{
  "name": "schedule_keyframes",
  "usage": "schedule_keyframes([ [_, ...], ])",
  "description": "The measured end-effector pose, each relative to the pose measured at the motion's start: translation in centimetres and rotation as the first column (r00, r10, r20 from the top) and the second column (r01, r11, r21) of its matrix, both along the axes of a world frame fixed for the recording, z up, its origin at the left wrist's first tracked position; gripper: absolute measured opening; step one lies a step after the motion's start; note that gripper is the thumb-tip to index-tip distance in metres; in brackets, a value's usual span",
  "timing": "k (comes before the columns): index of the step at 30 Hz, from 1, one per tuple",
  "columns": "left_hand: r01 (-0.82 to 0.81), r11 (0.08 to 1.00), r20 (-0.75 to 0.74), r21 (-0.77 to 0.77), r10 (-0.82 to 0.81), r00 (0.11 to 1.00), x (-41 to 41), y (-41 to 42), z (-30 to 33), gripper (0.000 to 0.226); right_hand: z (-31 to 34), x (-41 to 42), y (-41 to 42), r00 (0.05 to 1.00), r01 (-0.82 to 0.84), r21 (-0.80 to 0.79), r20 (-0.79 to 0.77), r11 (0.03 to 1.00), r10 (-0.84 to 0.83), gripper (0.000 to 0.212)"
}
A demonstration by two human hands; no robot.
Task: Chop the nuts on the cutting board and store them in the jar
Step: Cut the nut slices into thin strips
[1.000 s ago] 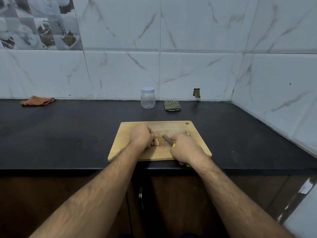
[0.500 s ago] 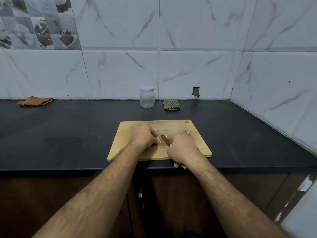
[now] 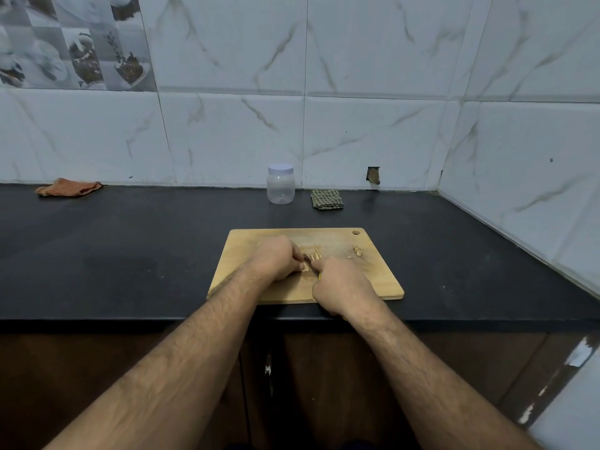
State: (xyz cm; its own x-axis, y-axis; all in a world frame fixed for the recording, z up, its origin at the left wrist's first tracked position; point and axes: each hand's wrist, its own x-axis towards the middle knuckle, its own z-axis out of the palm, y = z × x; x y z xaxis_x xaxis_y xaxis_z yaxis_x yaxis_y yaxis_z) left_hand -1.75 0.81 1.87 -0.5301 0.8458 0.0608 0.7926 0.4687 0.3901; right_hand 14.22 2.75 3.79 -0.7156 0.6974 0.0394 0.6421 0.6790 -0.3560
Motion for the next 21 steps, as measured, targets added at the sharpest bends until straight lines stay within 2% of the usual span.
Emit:
schedule_keyframes([
  [9, 0.025, 1.000, 0.042, 0.000, -0.025, 0.999, -0.7, 0.0, -0.3, 0.025, 0.1, -0.9, -0.5, 0.998, 0.015, 0.008, 0.064, 1.000, -0.016, 0.048],
  [21, -0.001, 0.995, 0.124, 0.101, -0.012, 0.992, -1.0, 0.0, -1.1, 0.028, 0.2, -1.1, -1.2, 0.999, 0.043, 0.003, 0.023, 0.999, -0.043, 0.046],
])
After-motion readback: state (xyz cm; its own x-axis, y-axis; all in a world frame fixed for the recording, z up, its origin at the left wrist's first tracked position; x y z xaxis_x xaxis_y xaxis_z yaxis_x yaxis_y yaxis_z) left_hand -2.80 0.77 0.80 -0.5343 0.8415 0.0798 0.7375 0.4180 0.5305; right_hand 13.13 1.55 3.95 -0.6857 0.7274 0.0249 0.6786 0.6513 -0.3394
